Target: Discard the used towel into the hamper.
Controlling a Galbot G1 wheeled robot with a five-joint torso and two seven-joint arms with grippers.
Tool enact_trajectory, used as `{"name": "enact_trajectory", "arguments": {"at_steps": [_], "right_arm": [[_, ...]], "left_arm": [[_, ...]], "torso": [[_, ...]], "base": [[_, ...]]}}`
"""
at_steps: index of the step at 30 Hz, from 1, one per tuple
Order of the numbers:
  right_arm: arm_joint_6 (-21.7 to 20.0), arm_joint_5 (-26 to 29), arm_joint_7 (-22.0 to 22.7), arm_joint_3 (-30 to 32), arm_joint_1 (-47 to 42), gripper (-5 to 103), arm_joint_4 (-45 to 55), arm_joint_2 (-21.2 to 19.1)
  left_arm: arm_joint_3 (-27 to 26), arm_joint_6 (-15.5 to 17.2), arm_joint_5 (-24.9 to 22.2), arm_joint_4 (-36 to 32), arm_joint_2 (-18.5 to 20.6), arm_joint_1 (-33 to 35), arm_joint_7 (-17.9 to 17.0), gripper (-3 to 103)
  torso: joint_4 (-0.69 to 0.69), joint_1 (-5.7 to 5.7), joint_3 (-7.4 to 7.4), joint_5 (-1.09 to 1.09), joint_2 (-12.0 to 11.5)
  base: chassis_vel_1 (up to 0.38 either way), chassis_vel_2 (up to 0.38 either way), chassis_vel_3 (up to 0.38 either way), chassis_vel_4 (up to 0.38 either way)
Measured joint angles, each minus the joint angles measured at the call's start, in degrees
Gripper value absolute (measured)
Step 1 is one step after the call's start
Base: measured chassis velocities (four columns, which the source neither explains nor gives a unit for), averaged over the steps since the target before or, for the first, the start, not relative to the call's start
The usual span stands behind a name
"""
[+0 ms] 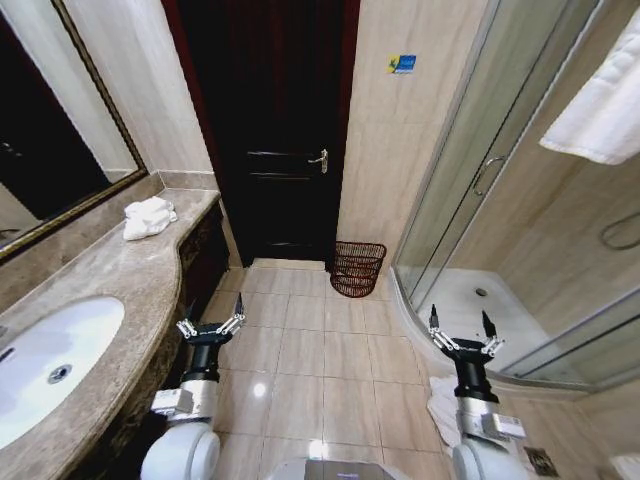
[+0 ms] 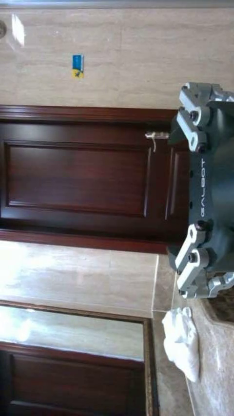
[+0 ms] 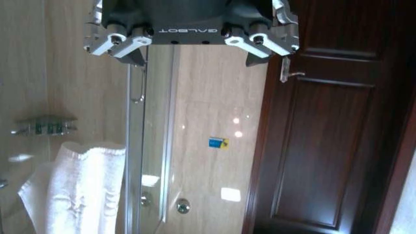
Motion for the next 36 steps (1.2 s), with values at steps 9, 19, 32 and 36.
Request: {"name": "enact_trajectory", "arguments": {"at_steps": [9,19,32,36], "right_arm": [[1.07,1.36,0.0,0.82,-0.79,100,0.62,-0.02],[1.76,-0.45,1.29,-0.67,-0.45,100,1.51,0.48],[0.18,-1.18,1.87,-1.28,-1.64,100,4.79,1.11],[0.83,-1.57,0.96,-1.33,-2.08,100,4.8,1.47]], "left_arm": [[0.88,-0.29,0.33,0.52,0.18,-0.05,0.02,100],[1.67,-0.98,0.23,1.56,0.54,-0.2,0.01,99],[4.46,-1.08,1.22,3.18,0.97,-1.41,-0.55,99],[3.82,-1.53,1.21,3.15,1.33,-1.23,-0.74,99]], "torso": [[0.0,0.0,0.0,0.0,0.0],[0.0,0.0,0.0,0.0,0.0],[0.0,0.0,0.0,-0.01,0.0],[0.0,0.0,0.0,0.0,0.0]], "base": [[0.0,0.0,0.0,0.0],[0.0,0.0,0.0,0.0],[0.0,0.0,0.0,0.0],[0.0,0.0,0.0,0.0]]}}
